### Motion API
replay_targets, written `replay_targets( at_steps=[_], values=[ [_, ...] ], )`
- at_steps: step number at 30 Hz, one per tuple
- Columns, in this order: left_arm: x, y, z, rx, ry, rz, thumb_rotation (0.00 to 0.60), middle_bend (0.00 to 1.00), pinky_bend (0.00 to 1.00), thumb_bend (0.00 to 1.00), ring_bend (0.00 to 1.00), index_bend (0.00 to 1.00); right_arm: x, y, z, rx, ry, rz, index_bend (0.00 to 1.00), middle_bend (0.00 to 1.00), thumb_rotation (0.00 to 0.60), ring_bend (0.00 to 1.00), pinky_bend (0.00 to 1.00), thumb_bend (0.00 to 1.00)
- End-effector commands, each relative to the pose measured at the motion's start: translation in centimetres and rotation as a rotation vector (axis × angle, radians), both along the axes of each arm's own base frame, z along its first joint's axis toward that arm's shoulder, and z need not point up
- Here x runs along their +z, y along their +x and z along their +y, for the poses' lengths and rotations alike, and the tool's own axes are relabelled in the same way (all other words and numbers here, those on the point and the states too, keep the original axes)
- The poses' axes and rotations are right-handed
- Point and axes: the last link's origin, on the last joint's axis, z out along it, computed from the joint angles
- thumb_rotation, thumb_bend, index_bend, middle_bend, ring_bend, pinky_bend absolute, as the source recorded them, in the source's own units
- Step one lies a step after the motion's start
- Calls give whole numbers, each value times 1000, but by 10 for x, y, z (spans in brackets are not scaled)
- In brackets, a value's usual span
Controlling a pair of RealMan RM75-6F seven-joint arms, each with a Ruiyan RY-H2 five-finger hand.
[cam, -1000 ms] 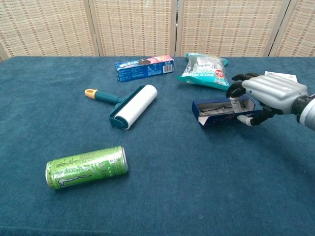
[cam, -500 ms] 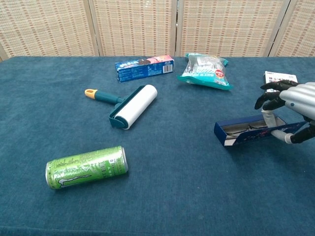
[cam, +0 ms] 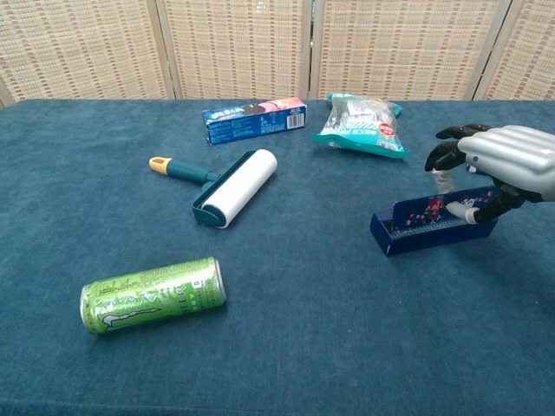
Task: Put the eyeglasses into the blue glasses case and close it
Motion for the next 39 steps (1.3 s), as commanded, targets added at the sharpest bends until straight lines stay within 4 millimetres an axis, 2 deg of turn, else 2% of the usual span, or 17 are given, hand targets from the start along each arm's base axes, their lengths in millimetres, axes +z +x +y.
replay_targets(
  at_steps=[1,5,9,13,20,28,31,36,39],
  values=[
    [0,0,0,2,0,-1,600,0,0,401,0,0,-3,4,-10,-14,8,1,555,224,600,0,0,448],
    [0,0,-1,2,-1,-2,600,0,0,401,0,0,-8,6,-21,-35,25,16,393,188,600,0,0,448],
    [1,-1,-1,5,0,-4,600,0,0,401,0,0,-13,9,-27,-42,32,30,142,134,600,0,0,402],
    [1,-3,-2,14,-2,-5,600,0,0,401,0,0,-17,9,-33,-54,33,51,34,95,600,0,0,361],
    [2,-5,-3,22,2,-8,600,0,0,401,0,0,-17,12,-37,-73,32,25,0,54,600,0,0,351],
    [3,-4,-2,16,1,-7,600,0,0,401,0,0,14,9,-12,-53,46,2,0,54,600,0,0,348],
    [1,-3,-1,10,-3,-8,600,0,0,401,0,0,18,3,-3,-70,77,26,0,54,600,0,0,322],
    [0,0,-1,3,-6,-7,600,0,0,401,0,0,10,-2,0,-96,121,74,5,54,600,0,0,268],
    [1,0,-2,7,-4,-6,600,0,0,401,0,0,1,-1,-4,-102,131,83,43,54,600,0,0,261]
  ],
)
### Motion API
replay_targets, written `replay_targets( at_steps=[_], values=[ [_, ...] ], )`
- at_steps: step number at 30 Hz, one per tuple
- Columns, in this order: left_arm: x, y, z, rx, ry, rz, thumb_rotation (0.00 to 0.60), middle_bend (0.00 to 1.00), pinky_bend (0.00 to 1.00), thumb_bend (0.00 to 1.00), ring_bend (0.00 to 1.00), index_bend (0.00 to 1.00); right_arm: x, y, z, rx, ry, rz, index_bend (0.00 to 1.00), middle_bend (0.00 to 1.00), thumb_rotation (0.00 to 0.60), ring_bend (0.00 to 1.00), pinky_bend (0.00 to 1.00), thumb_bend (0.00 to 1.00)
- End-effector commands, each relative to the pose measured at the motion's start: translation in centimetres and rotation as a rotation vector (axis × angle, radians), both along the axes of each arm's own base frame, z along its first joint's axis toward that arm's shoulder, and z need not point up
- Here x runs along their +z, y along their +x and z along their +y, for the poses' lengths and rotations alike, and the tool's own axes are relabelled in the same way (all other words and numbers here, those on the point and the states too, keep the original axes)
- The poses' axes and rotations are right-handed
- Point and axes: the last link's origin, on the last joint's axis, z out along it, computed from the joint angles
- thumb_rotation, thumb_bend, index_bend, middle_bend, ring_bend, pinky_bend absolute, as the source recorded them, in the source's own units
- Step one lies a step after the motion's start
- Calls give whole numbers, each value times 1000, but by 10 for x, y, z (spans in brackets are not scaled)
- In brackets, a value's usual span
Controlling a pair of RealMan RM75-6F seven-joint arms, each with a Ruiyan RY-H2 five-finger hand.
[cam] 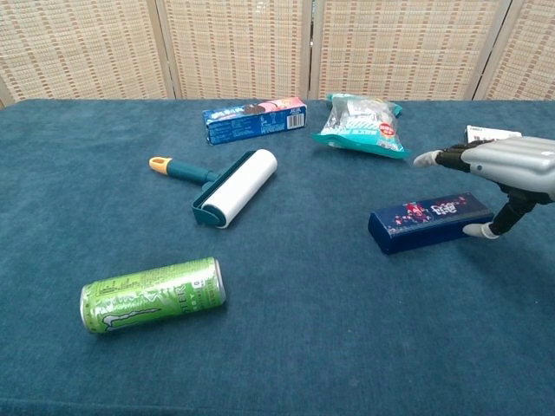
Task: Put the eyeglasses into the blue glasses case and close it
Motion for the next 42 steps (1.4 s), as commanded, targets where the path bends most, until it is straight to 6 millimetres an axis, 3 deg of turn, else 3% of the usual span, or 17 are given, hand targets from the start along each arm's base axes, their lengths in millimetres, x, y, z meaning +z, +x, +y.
replay_targets(
  at_steps=[1,8,12,15,22,25,28,30,36,42],
  values=[
    [1,0,-1,4,2,1,600,0,0,401,0,0,-10,1,-6,-6,13,12,52,54,600,0,0,261],
    [2,-3,-4,18,2,3,600,0,0,401,0,0,-26,7,-21,-16,30,31,166,55,600,0,0,261],
    [2,-4,-4,19,2,3,600,0,0,401,0,0,-30,9,-26,-19,31,27,387,107,600,0,0,284],
    [2,-4,-3,17,3,2,600,0,0,401,0,0,-32,12,-28,-16,24,13,483,157,600,0,0,311],
    [1,-3,-1,13,-1,2,600,0,0,401,0,0,-35,21,-39,-13,9,-28,544,189,600,0,0,327],
    [1,-2,-1,12,-2,4,600,0,0,401,0,0,-38,27,-45,-19,23,-42,452,174,600,0,0,327],
    [2,-2,-1,12,2,6,600,0,0,401,0,0,-38,33,-48,-18,38,-46,103,86,600,0,0,281],
    [3,-2,-1,14,4,7,600,0,0,401,0,0,-37,34,-48,-15,38,-48,10,29,600,0,0,234],
    [3,0,1,7,4,6,600,0,0,401,0,0,-15,27,-37,4,-27,-64,0,0,600,0,0,205],
    [3,3,5,-7,0,14,600,0,0,401,0,0,30,1,-7,-19,-163,-96,0,5,600,0,0,206]
  ],
)
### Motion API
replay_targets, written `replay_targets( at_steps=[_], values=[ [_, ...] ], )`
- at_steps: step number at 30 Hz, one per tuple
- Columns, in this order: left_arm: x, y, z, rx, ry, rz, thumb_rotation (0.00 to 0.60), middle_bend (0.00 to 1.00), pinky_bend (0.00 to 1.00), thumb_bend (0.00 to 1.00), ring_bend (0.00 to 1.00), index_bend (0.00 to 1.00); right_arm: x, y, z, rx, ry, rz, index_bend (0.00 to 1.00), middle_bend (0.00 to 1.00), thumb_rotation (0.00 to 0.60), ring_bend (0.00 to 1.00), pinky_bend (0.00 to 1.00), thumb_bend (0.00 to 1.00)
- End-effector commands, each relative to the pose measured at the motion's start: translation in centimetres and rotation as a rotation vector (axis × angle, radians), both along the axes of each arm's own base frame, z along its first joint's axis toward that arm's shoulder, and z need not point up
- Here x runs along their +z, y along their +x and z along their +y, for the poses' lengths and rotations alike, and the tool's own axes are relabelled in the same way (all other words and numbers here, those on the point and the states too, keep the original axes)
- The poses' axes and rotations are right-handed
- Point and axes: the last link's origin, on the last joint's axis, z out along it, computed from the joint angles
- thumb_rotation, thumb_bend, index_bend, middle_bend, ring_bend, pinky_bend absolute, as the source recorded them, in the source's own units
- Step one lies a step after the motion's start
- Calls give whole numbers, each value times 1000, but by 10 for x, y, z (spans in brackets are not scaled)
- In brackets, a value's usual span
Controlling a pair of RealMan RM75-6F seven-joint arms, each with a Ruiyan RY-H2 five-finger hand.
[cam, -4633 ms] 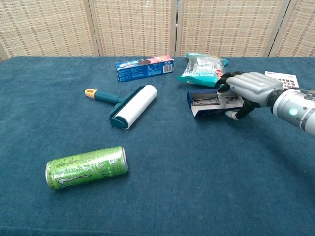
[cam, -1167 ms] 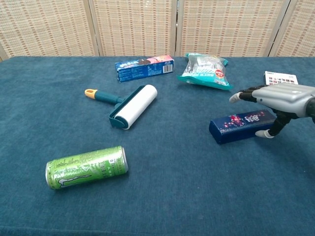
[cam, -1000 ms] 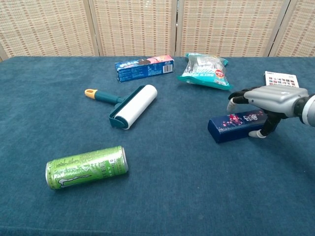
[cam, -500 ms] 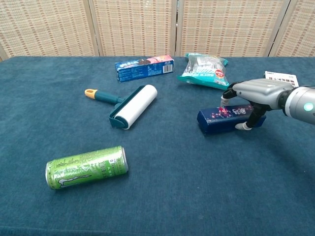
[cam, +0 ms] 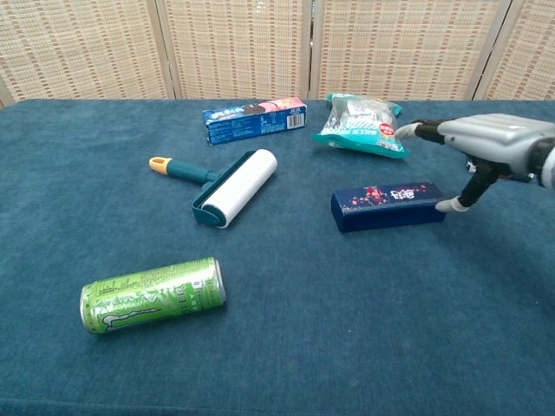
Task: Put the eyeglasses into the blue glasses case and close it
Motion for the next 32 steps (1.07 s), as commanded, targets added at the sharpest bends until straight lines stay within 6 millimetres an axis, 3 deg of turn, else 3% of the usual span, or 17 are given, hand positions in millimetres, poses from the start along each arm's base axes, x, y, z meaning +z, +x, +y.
replay_targets(
  at_steps=[1,9,16,21,25,32],
  values=[
    [0,2,2,-10,-3,4,600,0,0,401,0,0,33,-20,26,-21,-89,-18,0,10,600,0,0,206],
    [0,16,11,-58,-11,14,600,0,0,401,0,0,93,-62,91,-79,-275,-48,122,119,600,0,0,246],
    [-3,29,16,-97,-15,18,600,0,0,401,0,0,124,-86,146,-135,-390,-67,155,148,600,0,0,254],
    [-5,38,19,-121,17,18,600,0,0,401,0,0,135,-94,176,-163,-434,-85,167,167,600,4,20,259],
    [-4,43,22,-145,46,11,600,0,0,401,0,0,136,-97,187,-174,-432,-95,167,167,600,5,20,259],
    [-7,43,23,-151,46,11,600,0,0,401,0,0,134,-95,188,-165,-426,-111,172,170,600,8,20,259]
  ],
)
